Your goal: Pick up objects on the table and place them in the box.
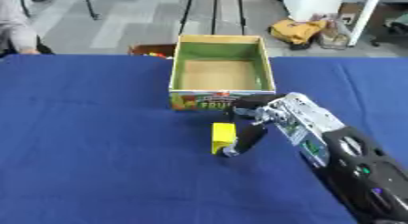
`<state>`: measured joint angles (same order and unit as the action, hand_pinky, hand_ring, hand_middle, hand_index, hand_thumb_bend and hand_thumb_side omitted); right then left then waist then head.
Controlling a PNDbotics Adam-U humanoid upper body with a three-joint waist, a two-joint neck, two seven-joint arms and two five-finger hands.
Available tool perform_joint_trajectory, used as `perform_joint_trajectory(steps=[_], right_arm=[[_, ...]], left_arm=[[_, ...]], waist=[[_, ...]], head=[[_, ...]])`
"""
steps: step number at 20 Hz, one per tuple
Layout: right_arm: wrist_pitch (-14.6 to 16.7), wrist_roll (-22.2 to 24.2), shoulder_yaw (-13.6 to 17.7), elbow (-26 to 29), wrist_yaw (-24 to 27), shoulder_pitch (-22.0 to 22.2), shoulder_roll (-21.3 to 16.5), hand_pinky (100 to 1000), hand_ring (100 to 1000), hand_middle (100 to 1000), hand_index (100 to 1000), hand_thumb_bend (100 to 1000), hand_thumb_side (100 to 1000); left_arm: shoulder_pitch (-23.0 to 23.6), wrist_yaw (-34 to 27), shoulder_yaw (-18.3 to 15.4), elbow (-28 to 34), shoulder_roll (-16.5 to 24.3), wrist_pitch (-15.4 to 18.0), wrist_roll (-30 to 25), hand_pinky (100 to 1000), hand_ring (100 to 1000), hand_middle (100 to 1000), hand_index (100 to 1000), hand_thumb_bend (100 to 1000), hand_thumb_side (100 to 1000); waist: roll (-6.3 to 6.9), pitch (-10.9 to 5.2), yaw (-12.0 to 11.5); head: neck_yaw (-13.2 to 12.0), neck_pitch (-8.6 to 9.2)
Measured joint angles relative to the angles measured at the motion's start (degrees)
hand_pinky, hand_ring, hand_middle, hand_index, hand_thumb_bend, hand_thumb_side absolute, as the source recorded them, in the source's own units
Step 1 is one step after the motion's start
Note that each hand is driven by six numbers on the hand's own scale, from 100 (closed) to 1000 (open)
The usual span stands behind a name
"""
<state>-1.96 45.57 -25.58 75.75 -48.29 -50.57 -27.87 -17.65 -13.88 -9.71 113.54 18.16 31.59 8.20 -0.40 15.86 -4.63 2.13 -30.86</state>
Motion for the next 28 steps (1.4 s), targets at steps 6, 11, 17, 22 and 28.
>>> perform_joint_trajectory(steps=[6,11,17,22,28], right_arm=[[0.43,-0.94,-0.25,-1.57,-0.16,0.15,0.46,837,879,748,870,381,570],[0.45,-2.03,-0.25,-2.50,-0.33,0.14,0.57,828,862,697,829,272,557],[0.01,-3.82,-0.24,-2.81,-0.24,0.13,0.94,806,826,608,759,226,518],[-0.32,-5.11,-0.25,-2.82,0.13,0.13,0.94,779,787,534,673,243,487],[-1.19,-6.92,0.09,-1.23,1.12,-0.01,0.61,767,765,495,639,221,502]], left_arm=[[-0.05,0.00,0.00,0.00,-0.02,-0.04,-0.04,563,763,861,947,100,988],[-0.09,0.00,0.00,0.00,-0.14,-0.12,-0.12,563,763,861,947,100,987],[-0.20,0.00,0.00,0.00,-0.44,-0.22,-0.20,563,763,862,947,100,988],[-0.35,0.00,0.00,0.00,-0.44,-0.27,-0.21,563,763,862,947,100,987],[-0.35,0.00,0.00,0.00,-0.44,-0.30,-0.18,563,763,862,947,100,987]], waist=[[-0.01,0.07,-0.12],[-0.03,0.25,-0.20],[-0.07,0.33,-0.26],[-0.23,0.35,-0.25],[-0.22,0.35,-0.14]], head=[[0.00,0.21],[0.00,0.25],[-0.04,0.26],[-0.07,0.27],[-0.12,0.28]])
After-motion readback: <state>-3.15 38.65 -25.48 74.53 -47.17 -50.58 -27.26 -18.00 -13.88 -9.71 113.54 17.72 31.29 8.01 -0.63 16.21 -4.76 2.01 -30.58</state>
